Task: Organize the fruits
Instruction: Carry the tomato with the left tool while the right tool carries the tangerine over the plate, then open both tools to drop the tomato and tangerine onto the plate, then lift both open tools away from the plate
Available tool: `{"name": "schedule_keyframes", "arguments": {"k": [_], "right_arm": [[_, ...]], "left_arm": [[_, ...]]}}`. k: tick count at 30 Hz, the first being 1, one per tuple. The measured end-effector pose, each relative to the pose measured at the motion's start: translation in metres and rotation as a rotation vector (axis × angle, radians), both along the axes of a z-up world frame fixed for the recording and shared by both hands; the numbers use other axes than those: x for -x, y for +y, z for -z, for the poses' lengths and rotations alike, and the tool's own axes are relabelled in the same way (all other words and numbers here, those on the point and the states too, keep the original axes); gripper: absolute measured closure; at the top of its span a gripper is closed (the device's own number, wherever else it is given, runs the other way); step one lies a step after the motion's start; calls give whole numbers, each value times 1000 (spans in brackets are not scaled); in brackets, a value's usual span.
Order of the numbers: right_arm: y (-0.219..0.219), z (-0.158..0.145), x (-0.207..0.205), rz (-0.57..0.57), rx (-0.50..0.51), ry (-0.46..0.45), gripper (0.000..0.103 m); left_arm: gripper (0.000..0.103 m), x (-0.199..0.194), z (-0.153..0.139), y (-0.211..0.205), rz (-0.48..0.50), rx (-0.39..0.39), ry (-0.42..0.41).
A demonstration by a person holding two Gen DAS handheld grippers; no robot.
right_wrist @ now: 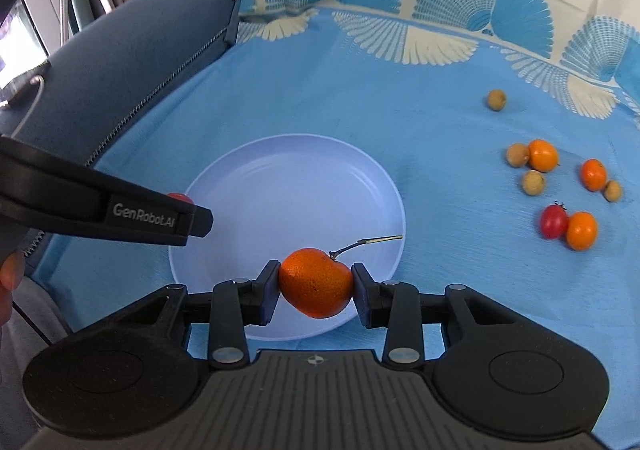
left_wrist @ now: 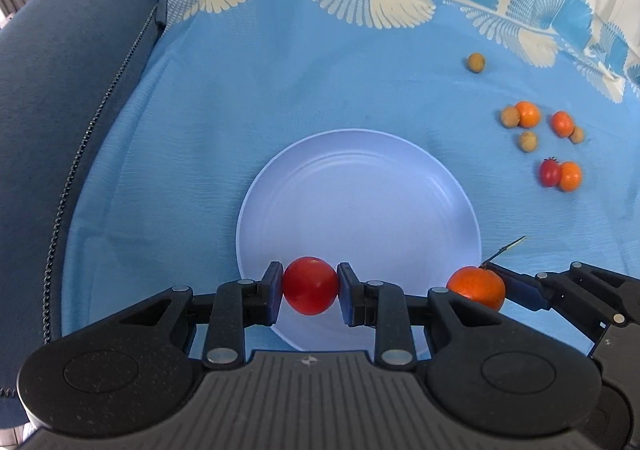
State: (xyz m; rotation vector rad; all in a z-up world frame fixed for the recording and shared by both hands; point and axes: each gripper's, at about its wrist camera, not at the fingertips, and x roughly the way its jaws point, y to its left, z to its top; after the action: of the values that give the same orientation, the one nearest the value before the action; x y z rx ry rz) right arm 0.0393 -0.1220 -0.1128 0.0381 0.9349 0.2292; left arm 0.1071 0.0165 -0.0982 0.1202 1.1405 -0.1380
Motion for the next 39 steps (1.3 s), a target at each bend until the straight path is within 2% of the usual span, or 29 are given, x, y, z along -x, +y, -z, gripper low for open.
{"name": "schedule_keyframes", "arguments": {"k": [6, 9, 10, 11, 12, 13, 14, 15, 17, 21, 27, 30, 39], "right_arm": [[9, 12, -10, -29, 32, 10, 63], [12, 15, -14, -36, 46, 5, 63], [12, 15, -15, -37, 51, 5, 63], [14, 15, -16, -39, 57, 7, 62], [14, 15, -16, -41, 61, 7, 54], [15, 13, -15, -41, 68, 3, 48], [15, 10, -14, -40, 76, -5, 35], [16, 6, -11, -38, 83, -16, 23], [16, -3, -4, -35, 95, -40, 13], [11, -22, 17, -7, 76, -54, 6], [-1, -47, 51, 84, -34, -4, 3], [1, -58, 67, 106, -44, 11, 3], [6, -91, 120, 124, -24, -95, 2]], "left_arm": [[71, -11, 14, -2, 16, -11, 17], [70, -12, 14, -5, 38, 5, -11], [61, -12, 14, -6, 50, 5, -15], [39, -11, 12, -7, 61, 9, -19], [25, -10, 9, -8, 62, 10, -35], [5, -8, 6, -7, 55, 4, -59], [0, -4, 0, -5, 44, -3, -90], [1, -1, -5, -4, 39, -7, -106], [1, 4, -14, -1, 34, -12, -109], [0, 26, -30, 10, -13, -26, -100], [0, 75, -56, 31, -84, -9, -87], [0, 100, -69, 38, -94, 0, -106], [0, 148, -101, 44, -98, 5, -192]]}}
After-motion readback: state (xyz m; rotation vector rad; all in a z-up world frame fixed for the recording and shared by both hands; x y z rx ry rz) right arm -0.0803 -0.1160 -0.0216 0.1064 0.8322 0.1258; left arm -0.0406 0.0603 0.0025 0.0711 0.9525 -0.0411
